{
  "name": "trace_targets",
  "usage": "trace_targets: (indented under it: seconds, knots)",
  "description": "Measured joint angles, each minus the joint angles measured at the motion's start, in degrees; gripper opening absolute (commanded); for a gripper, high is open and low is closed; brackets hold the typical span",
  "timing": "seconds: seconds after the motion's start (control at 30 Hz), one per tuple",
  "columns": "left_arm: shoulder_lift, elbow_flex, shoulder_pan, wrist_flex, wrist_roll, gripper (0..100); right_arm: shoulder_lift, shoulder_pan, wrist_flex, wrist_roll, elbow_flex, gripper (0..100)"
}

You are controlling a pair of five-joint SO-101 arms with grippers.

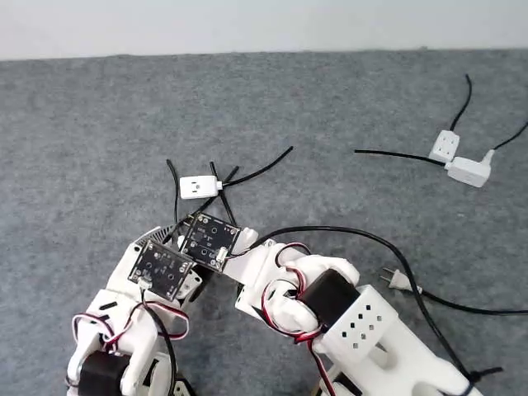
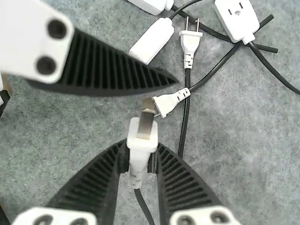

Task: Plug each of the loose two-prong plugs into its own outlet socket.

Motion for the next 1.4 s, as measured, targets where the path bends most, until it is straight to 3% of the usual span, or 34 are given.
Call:
trace_targets:
  seconds: [0.2,0.4,0.53,1.4]
  knots:
    - [0.0,-7.38,0.18,3.6,0.0,27,0.0,0.0,0.0,0.0,0.0,0.8]
    - [0.0,-8.09,8.62,6.33,0.0,27,0.0,0.0,0.0,0.0,0.0,0.8]
    - [0.0,-8.09,10.55,6.33,0.0,27,0.0,0.0,0.0,0.0,0.0,0.8]
    - [0.0,-3.6,9.05,3.96,-0.09,27,0.09,2.2,0.0,0.0,0.0,0.8]
